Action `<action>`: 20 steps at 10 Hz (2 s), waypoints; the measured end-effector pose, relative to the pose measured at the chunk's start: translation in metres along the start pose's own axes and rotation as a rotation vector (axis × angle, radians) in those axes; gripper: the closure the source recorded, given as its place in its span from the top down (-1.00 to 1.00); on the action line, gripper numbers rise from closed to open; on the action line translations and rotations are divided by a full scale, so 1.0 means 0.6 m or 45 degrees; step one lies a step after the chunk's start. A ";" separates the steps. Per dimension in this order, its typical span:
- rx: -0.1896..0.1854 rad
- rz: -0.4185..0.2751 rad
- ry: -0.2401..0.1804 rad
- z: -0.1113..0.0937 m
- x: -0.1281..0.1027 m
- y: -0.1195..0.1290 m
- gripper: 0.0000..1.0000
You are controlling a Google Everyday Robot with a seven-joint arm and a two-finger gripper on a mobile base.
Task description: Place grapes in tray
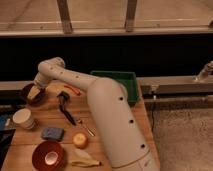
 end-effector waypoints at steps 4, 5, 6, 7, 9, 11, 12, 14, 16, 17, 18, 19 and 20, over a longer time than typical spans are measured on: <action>-0.059 -0.012 0.019 0.044 -0.009 0.001 0.60; -0.080 -0.011 0.031 0.057 -0.008 -0.001 0.60; -0.104 -0.009 0.046 0.076 -0.006 -0.004 0.60; -0.124 -0.010 0.058 0.091 -0.007 0.000 0.60; -0.143 -0.001 0.080 0.105 0.001 0.003 0.60; -0.145 0.004 0.108 0.109 0.010 0.003 0.30; -0.146 0.006 0.113 0.110 0.011 0.005 0.10; -0.142 0.005 0.119 0.106 0.012 0.006 -0.30; -0.141 -0.012 0.118 0.104 0.006 0.009 -0.68; -0.139 -0.025 0.116 0.102 0.002 0.012 -0.74; -0.132 -0.035 0.115 0.098 -0.001 0.010 -0.74; -0.127 -0.043 0.112 0.092 -0.005 0.009 -0.74; -0.120 -0.051 0.109 0.083 -0.009 0.006 -0.74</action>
